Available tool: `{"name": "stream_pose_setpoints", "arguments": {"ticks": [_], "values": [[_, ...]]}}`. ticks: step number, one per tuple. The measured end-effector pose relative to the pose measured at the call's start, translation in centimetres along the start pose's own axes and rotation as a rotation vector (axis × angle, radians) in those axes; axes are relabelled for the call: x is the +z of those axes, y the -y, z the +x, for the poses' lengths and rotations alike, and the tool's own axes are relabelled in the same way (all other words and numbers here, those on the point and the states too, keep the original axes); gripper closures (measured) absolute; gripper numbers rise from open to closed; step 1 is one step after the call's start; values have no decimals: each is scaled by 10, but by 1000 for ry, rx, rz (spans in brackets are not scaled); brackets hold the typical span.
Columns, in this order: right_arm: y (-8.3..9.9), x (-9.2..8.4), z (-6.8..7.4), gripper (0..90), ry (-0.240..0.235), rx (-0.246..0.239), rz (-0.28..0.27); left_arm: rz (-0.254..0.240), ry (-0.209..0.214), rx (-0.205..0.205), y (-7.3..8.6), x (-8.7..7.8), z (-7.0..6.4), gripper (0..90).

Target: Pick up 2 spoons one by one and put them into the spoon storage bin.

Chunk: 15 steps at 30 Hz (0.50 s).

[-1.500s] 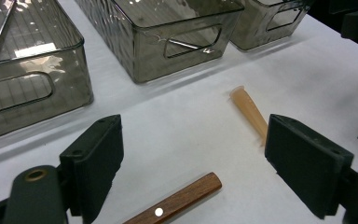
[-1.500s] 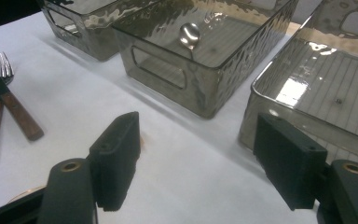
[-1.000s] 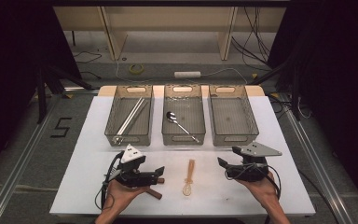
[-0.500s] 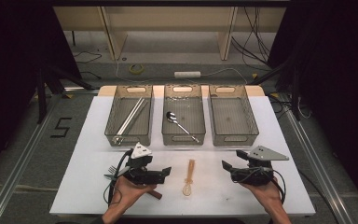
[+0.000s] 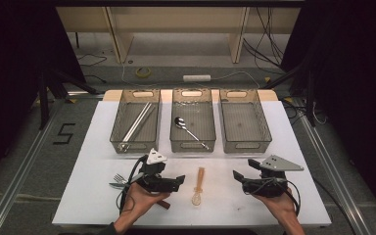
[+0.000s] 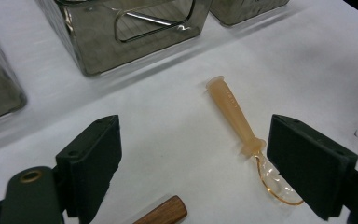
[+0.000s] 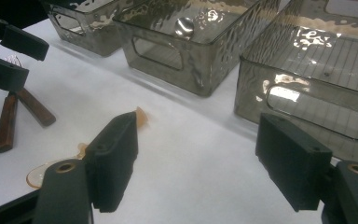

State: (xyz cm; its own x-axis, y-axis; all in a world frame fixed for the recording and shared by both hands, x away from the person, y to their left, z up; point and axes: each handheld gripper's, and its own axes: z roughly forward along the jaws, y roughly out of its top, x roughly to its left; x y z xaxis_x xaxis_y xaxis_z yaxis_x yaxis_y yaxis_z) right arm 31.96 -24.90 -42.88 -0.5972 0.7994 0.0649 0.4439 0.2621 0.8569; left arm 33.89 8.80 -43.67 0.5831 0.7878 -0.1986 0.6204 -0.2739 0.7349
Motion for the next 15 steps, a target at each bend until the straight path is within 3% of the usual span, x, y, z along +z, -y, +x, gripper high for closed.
{"name": "stream_pose_setpoints", "arguments": {"ticks": [15], "values": [[2, -3, 1, 307, 6, -4, 1, 74, 16, 53, -6, 32, -25, 223]]}}
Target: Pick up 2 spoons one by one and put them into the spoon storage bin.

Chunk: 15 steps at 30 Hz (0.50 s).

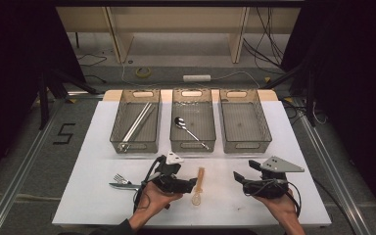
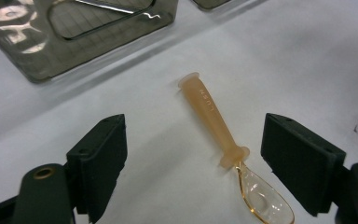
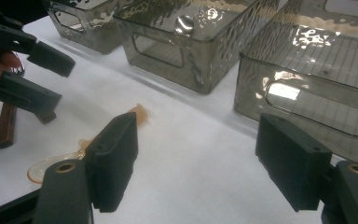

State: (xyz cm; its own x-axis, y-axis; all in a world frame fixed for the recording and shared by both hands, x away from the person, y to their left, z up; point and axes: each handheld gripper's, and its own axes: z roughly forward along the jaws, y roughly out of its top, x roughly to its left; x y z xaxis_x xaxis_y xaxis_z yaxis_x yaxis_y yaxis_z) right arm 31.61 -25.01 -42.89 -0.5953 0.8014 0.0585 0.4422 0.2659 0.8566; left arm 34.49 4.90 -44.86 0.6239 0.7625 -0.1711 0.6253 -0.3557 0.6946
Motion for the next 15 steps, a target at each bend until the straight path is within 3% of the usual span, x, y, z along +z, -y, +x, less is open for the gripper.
{"name": "stream_pose_setpoints", "arguments": {"ticks": [15], "values": [[0, -1, 1, 309, -4, -8, 3, 53, -12, 18, -1, 31, -13, 380]]}}
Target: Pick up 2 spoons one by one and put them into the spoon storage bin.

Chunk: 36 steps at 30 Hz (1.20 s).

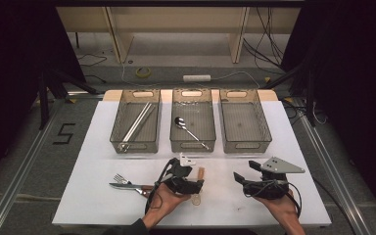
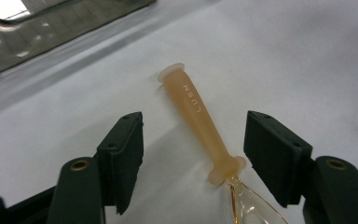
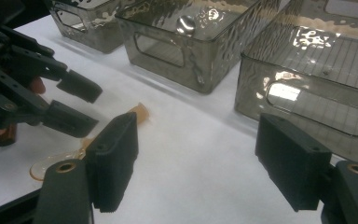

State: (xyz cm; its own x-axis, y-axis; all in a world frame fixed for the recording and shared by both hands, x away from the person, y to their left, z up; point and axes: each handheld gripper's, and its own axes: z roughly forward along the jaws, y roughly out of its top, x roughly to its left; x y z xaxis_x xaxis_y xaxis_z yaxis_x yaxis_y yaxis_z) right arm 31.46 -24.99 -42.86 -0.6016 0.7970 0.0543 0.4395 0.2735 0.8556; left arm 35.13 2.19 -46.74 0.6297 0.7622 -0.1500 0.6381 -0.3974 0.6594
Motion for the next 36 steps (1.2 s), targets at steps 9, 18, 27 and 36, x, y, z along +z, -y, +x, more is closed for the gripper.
{"name": "stream_pose_setpoints", "arguments": {"ticks": [9, 18, 27, 36], "values": [[0, 0, 0, 310, 0, -4, 2, 6, -7, -17, -1, 9, 0, 460], [0, 1, 0, 310, -3, -1, -1, 10, -17, -6, -2, 15, -6, 512], [0, 0, 0, 310, -4, -1, 0, 28, -18, -1, 0, 20, -7, 542], [0, 1, 0, 312, -6, -3, -2, 30, -42, 22, 0, 23, -13, 598]]}}
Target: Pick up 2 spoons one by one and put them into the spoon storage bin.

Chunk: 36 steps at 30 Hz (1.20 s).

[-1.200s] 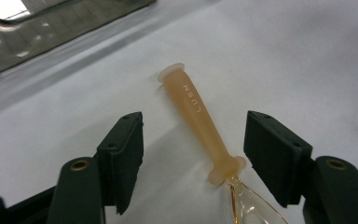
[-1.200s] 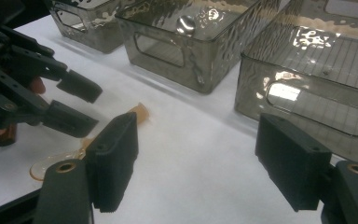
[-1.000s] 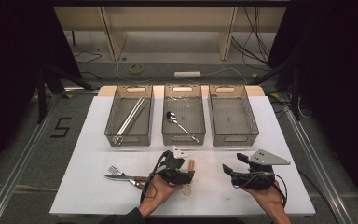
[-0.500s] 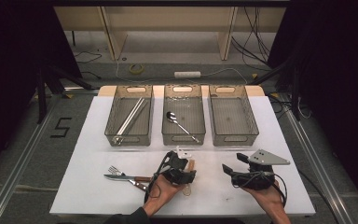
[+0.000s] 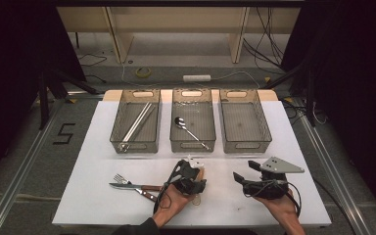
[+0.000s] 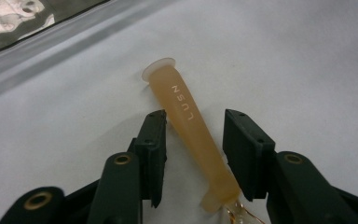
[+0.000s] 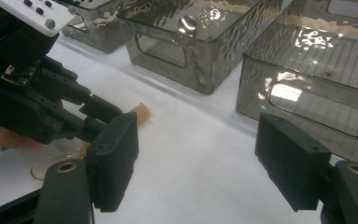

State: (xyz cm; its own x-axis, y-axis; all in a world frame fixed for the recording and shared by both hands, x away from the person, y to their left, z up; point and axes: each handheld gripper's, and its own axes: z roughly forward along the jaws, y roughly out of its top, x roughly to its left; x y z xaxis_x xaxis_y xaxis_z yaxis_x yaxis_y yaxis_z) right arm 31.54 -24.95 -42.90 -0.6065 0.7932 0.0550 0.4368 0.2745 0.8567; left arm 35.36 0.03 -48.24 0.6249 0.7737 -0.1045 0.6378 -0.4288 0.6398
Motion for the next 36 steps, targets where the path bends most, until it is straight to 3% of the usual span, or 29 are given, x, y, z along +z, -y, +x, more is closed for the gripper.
{"name": "stream_pose_setpoints", "arguments": {"ticks": [2, 8, 22, 30, 36], "values": [[0, 0, 0, 313, 1, -1, 1, 3, -14, 18, 0, 0, -1, 623], [0, 1, 1, 314, -1, -6, 2, 4, -18, 17, 1, 0, -2, 655], [-1, 3, 2, 318, -5, -13, 7, 1, -25, -17, 1, -1, 1, 751], [-1, 3, 2, 319, -6, -17, 4, 7, 8, -26, -1, -2, 5, 766], [-1, 3, 1, 321, -7, -16, 5, -13, 23, -2, -6, -9, 7, 770]]}}
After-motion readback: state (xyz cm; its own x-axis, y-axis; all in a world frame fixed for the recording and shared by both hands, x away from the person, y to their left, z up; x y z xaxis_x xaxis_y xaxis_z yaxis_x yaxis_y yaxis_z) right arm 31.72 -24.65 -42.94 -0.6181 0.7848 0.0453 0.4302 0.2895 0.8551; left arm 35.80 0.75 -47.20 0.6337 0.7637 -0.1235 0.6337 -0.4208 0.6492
